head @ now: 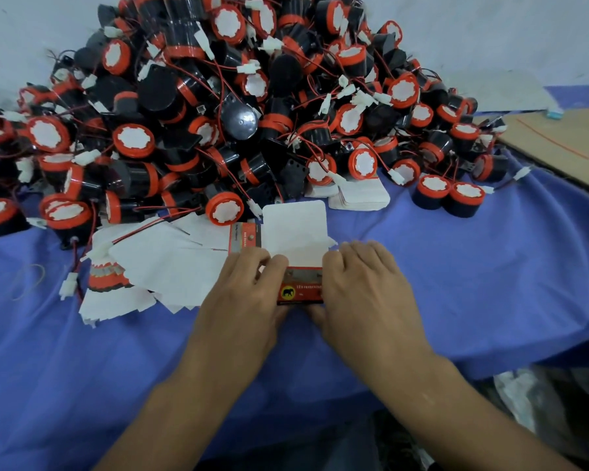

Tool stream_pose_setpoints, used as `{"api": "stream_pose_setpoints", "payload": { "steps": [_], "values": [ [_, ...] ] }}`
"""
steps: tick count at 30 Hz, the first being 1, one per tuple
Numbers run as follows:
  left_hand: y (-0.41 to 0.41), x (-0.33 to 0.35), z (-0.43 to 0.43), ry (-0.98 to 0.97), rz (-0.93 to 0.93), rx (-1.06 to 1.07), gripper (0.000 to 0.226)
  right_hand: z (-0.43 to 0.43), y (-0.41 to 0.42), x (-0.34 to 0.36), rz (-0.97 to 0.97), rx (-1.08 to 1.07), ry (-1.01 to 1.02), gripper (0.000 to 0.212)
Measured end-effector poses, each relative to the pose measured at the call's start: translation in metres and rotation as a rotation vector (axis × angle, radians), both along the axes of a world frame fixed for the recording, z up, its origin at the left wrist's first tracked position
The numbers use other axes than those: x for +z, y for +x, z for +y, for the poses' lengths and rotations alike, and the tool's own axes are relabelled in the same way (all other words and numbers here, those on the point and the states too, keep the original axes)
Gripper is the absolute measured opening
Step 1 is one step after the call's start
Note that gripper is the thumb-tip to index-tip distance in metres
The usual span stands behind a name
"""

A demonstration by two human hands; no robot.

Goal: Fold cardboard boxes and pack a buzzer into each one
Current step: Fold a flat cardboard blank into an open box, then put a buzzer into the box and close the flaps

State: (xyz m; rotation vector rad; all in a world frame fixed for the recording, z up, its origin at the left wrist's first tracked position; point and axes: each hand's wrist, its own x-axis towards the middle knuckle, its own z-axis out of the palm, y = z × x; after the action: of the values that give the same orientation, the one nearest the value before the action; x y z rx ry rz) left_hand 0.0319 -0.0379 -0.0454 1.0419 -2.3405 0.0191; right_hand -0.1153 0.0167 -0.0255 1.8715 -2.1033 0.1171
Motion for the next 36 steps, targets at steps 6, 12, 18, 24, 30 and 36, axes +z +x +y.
{"api": "stream_pose_setpoints", "payload": {
  "steps": [6, 12, 18, 24, 30, 36],
  "values": [
    [0.002, 0.0, 0.006, 0.239, 0.245, -0.045, 0.036, 0.002, -0.007, -0.004, -0.267, -0.033, 0.142, 0.037],
    [0.012, -0.004, 0.002, 0.44, 0.29, -0.075, 0.013, 0.009, -0.015, -0.005, -0.27, 0.005, 0.195, 0.026],
    [0.016, 0.007, -0.011, 0.482, 0.3, -0.169, 0.019, 0.011, -0.026, 0.005, -0.346, 0.046, 0.162, 0.036],
    [0.026, 0.011, -0.06, 0.266, 0.466, 0.129, 0.05, 0.01, -0.036, 0.005, -0.428, 0.126, 0.044, 0.037],
    [0.022, 0.0, -0.098, 0.355, 0.339, 0.201, 0.068, 0.006, -0.034, 0.004, -0.526, 0.174, -0.07, 0.046],
    [0.022, -0.002, -0.104, 0.292, 0.185, 0.249, 0.056, 0.002, -0.034, 0.004, -0.642, 0.223, -0.243, 0.029]
  ]
}}
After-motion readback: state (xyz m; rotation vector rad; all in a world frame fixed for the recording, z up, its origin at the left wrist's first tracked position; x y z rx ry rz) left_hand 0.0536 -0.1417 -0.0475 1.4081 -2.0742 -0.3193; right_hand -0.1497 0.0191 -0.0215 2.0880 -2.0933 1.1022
